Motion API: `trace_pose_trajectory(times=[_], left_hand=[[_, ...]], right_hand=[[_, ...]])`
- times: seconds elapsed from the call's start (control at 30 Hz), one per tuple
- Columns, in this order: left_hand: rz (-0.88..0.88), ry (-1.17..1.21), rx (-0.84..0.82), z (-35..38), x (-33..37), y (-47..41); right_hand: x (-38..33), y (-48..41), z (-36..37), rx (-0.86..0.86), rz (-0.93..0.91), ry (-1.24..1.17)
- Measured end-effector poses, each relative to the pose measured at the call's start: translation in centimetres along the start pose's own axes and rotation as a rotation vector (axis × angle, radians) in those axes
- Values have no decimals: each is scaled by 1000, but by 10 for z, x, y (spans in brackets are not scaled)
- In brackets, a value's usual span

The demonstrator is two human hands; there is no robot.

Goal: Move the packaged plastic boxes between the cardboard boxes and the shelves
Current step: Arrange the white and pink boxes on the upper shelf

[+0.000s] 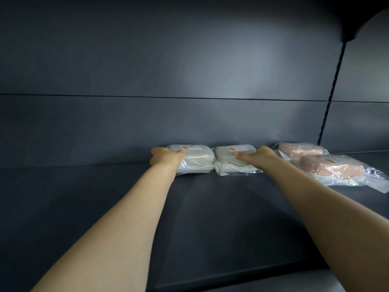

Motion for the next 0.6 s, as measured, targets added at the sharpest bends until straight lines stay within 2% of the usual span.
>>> trace_pose_trajectory(times=[0.13, 0.3, 0.6], left_hand=[[-4, 18, -77, 2, 10, 14], [-14, 109, -92, -5, 22, 43], [-65, 226, -170, -48, 27, 130]], right_hand=[[5, 18, -1, 41, 83, -113], [9, 55, -16, 99, 130, -260], [44, 145, -41, 131, 52, -504]])
Point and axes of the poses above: each hand's wrist, its own y-axis away from the middle knuckle, its own z-axis out of the palm, x = y × z, the point moved 4 cm from there along -y, towards the middle knuckle, and after that the axes turned 14 degrees about y, right-handed, at the moved point
